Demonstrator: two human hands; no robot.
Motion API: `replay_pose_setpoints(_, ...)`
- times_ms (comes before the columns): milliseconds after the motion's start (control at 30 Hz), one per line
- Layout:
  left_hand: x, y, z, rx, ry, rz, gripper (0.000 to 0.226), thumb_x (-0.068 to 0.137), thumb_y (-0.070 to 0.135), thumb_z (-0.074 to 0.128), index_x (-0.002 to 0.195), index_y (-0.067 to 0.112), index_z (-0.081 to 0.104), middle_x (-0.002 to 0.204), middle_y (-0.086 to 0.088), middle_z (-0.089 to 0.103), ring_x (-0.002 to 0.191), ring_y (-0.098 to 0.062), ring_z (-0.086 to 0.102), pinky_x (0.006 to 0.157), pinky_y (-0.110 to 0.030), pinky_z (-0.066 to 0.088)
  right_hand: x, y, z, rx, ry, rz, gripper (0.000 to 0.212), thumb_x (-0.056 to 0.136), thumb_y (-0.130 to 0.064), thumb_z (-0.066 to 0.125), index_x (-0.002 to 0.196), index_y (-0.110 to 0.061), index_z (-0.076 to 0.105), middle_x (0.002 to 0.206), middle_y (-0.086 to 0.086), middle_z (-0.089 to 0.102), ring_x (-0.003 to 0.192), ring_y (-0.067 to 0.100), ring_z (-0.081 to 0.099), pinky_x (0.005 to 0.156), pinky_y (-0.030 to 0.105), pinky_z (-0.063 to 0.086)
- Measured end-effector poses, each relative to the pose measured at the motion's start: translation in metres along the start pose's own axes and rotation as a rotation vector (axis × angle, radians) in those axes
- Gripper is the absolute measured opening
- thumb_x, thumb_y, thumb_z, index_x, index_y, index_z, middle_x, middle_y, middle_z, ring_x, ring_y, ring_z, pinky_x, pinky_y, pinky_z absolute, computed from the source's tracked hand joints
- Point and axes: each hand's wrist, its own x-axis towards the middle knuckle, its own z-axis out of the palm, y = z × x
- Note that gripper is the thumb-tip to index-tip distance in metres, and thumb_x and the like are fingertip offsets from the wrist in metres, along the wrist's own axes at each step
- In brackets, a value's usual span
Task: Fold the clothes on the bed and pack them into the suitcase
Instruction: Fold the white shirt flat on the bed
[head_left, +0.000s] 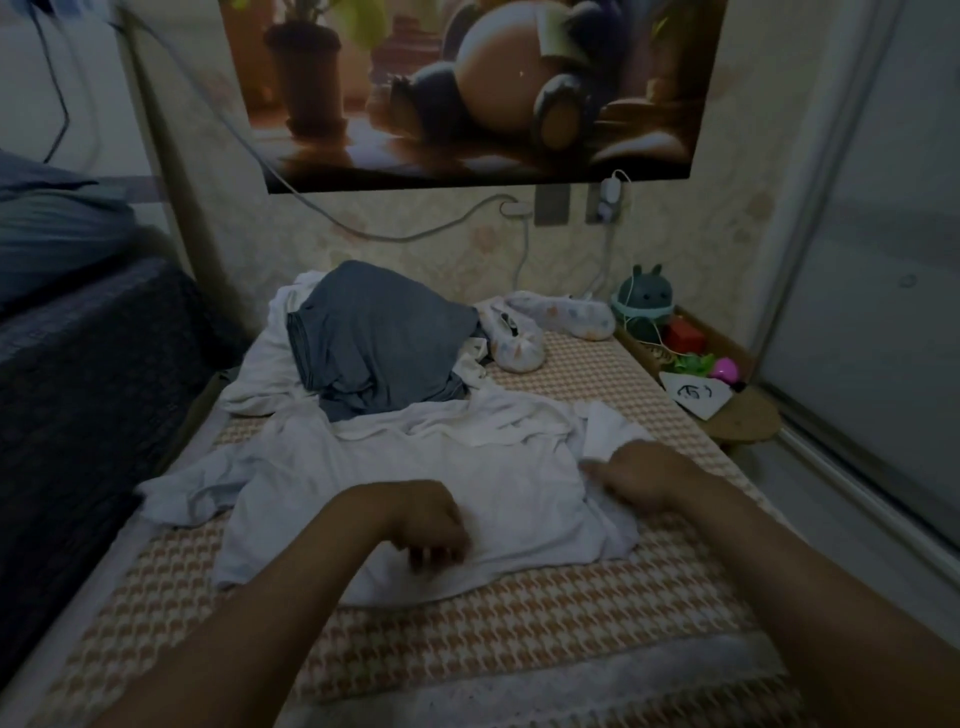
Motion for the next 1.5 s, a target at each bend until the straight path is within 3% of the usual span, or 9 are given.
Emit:
replay_pose_setpoints(200, 0.065, 0.031, -0.004, 0.044, 0.564, 0.224, 0.023, 0.096, 0.017, 0.048, 0.108, 0.026, 0.065, 0.116, 0.002, 0.062, 0.103, -0.014, 0.056, 0.086, -0.022, 0.043, 0.040, 0.018, 0.015, -0.395, 0.198, -0.274, 0.060, 0.091, -0.030, 0.055, 0.148, -0.034, 0.035, 0.140, 0.008, 0.042, 0.125, 0.027, 0.041, 0.100, 0.035, 0.033)
replay_pose_setpoints(333, 0.109, 0.040, -0.013, 0.179, 0.568, 0.257, 0.035, 0.096, 0.011, 0.044, 0.128, 0.021, 0.057, 0.133, -0.005, 0.051, 0.123, -0.021, 0.047, 0.105, -0.026, 0.033, 0.067, 0.026, 0.007, -0.433, 0.349, -0.383, 0.027, 0.088, -0.004, 0.048, 0.097, -0.009, 0.073, 0.100, 0.015, 0.060, 0.092, 0.032, 0.061, 0.075, 0.034, 0.045)
replay_pose_setpoints(400, 0.126, 0.040, -0.014, 0.250, 0.529, 0.236, 0.039, 0.097, 0.023, 0.040, 0.132, 0.017, 0.054, 0.135, -0.008, 0.050, 0.124, -0.026, 0.046, 0.107, -0.037, 0.035, 0.072, 0.032, -0.005, -0.505, 0.571, -0.263, 0.017, 0.076, -0.005, 0.053, 0.064, -0.004, 0.065, 0.074, 0.017, 0.060, 0.068, 0.033, 0.063, 0.062, 0.039, 0.049)
replay_pose_setpoints(567, 0.172, 0.018, -0.009, 0.260, 0.707, 0.225, 0.085, 0.075, 0.052, 0.007, 0.139, 0.014, 0.048, 0.133, -0.012, 0.054, 0.120, -0.031, 0.051, 0.101, -0.045, 0.041, 0.078, 0.039, -0.015, -0.702, 0.491, 0.185, 0.030, 0.093, -0.030, 0.047, 0.119, -0.019, 0.059, 0.132, 0.014, 0.047, 0.124, 0.032, 0.040, 0.109, 0.047, 0.025)
replay_pose_setpoints(767, 0.175, 0.024, -0.025, 0.265, 0.879, 0.103, 0.036, 0.091, 0.020, 0.046, 0.127, 0.016, 0.047, 0.125, -0.005, 0.052, 0.114, -0.028, 0.048, 0.093, -0.043, 0.040, 0.098, -0.031, 0.001, -0.019, 0.553, -0.479, 0.056, 0.071, -0.030, 0.048, 0.124, -0.014, 0.058, 0.124, 0.011, 0.052, 0.115, 0.032, 0.046, 0.097, 0.041, 0.036)
replay_pose_setpoints(900, 0.186, 0.001, -0.035, 0.313, 0.857, -0.074, 0.038, 0.097, 0.033, 0.042, 0.128, 0.011, 0.044, 0.125, -0.011, 0.053, 0.115, -0.030, 0.049, 0.090, -0.039, 0.042, 0.120, -0.035, 0.020, -0.362, 0.244, -0.268, 0.045, 0.091, -0.041, 0.052, 0.128, -0.016, 0.056, 0.128, 0.007, 0.056, 0.115, 0.026, 0.053, 0.094, 0.035, 0.039)
replay_pose_setpoints(1100, 0.187, -0.006, -0.066, 0.287, 0.920, 0.018, 0.025, 0.102, 0.018, 0.036, 0.124, 0.012, 0.047, 0.116, -0.012, 0.061, 0.104, -0.030, 0.059, 0.085, -0.039, 0.044, 0.153, -0.030, 0.021, 0.418, 0.480, -0.158, 0.031, 0.102, -0.025, 0.038, 0.108, -0.005, 0.062, 0.111, 0.013, 0.063, 0.103, 0.030, 0.059, 0.086, 0.033, 0.046)
replay_pose_setpoints(1367, 0.216, 0.001, -0.072, 0.475, 1.118, -0.031, 0.039, 0.080, 0.004, 0.056, 0.119, 0.014, 0.053, 0.114, -0.010, 0.056, 0.104, -0.031, 0.051, 0.083, -0.038, 0.037, 0.162, -0.025, 0.022, -0.086, 0.647, -0.253, 0.044, 0.088, -0.027, 0.063, 0.127, -0.015, 0.046, 0.119, 0.010, 0.050, 0.102, 0.029, 0.052, 0.082, 0.039, 0.042)
replay_pose_setpoints(1500, 0.207, 0.032, -0.061, 0.382, 1.159, 0.416, 0.021, 0.065, 0.003, 0.055, 0.081, 0.016, 0.060, 0.086, -0.007, 0.055, 0.078, -0.030, 0.053, 0.062, -0.032, 0.030, 0.149, -0.003, 0.000, -0.200, 0.578, -0.203, 0.042, 0.086, -0.032, 0.052, 0.126, -0.020, 0.051, 0.125, 0.007, 0.052, 0.116, 0.028, 0.047, 0.099, 0.042, 0.029)
